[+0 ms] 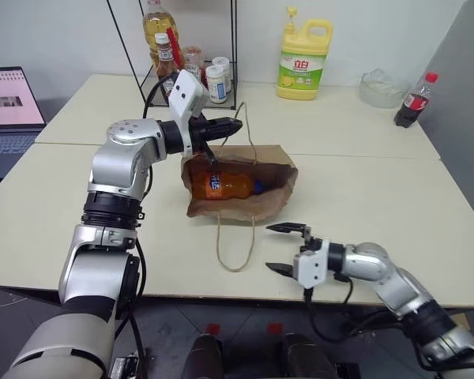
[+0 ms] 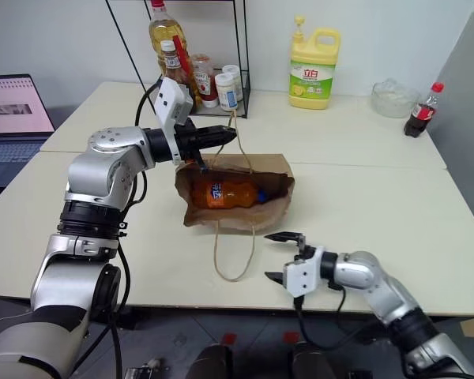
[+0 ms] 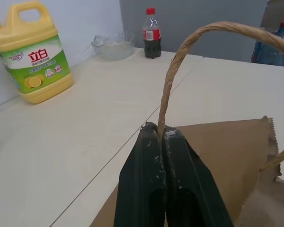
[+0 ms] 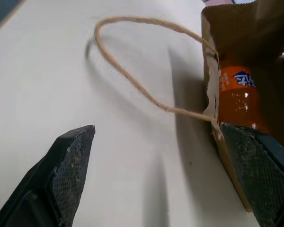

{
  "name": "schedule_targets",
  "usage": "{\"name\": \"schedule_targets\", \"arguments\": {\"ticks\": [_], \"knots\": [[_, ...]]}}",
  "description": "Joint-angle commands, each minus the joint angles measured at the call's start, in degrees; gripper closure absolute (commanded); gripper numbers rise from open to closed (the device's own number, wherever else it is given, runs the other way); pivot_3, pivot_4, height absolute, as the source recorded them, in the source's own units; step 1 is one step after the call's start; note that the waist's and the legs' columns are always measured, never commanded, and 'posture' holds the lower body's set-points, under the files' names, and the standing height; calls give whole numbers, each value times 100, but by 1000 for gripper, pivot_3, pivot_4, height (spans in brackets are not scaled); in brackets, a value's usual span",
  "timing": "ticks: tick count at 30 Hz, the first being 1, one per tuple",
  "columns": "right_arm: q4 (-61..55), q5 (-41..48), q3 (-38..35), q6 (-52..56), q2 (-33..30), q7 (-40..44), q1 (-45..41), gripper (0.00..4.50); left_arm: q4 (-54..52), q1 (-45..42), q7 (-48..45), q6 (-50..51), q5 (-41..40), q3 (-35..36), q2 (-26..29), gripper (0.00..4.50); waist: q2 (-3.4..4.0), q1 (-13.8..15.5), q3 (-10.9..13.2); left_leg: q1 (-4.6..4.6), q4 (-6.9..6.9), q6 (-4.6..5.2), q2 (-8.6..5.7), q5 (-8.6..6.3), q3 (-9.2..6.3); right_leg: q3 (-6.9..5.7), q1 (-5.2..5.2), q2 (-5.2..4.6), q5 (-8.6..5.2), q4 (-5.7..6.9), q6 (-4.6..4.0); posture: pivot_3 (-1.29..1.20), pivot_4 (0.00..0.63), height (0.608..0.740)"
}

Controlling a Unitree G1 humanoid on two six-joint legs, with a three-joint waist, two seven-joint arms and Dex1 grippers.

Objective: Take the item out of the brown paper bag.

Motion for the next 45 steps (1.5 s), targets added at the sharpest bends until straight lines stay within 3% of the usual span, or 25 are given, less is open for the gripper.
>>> {"name": "schedule_targets", "arguments": {"ticks": [1, 7, 15, 20, 26, 34, 45], "knots": [[-766, 584, -570, 719, -273, 175, 271, 43, -234, -24, -17, -89, -48, 125, 54, 4500, 0, 1, 0, 0, 0, 0, 0, 0, 0, 0, 0, 0, 0, 0, 0, 0, 150, 740], [-2082, 1762, -1082, 3065, 117, 170, 106, 43, -257, -9, 8, -79, -38, 148, 100, 4500, 0, -14, 0, 2, 0, -1, 4, 0, -2, 0, 0, 5, 0, 2, 0, 0, 150, 740], [-2877, 3122, -1085, 6423, 1421, -464, -826, 2704, -125, -146, 12, -107, -8, 117, 87, 4500, 1, -3, 1, -2, 0, -7, 4, 4, -7, -4, -1, 5, 0, 2, 0, 0, 150, 740], [-2543, 3116, -863, 7040, 2174, -974, -1421, 4470, -97, -173, -14, -138, 23, 88, 83, 4500, 2, -4, 1, -11, 0, -1, 4, 1, -7, -5, -12, 4, 0, 2, 0, 0, 150, 740], [-2047, 3322, -725, 7107, 3027, -1148, -1633, 4470, -94, -195, -4, -129, 32, 77, 59, 4500, 3, -8, 2, -17, -4, 0, 4, 0, -7, -7, -22, 5, 0, 4, -1, 0, 150, 740], [-1430, 3305, -626, 6721, 3479, -1008, -1844, 4470, -126, -169, 3, -107, 19, 90, 63, 4500, 3, -15, 2, -18, -6, 0, 5, 0, -7, -7, -25, 5, 0, 5, -1, 0, 150, 740], [1634, 1174, -60, 4531, 3228, -1772, -2938, 4470, -191, -110, 15, -110, 13, 111, 94, 4500, 5, -29, 3, -19, -7, 0, 5, 0, -5, -8, -31, 5, 0, 6, -1, 0, 150, 740]]}}
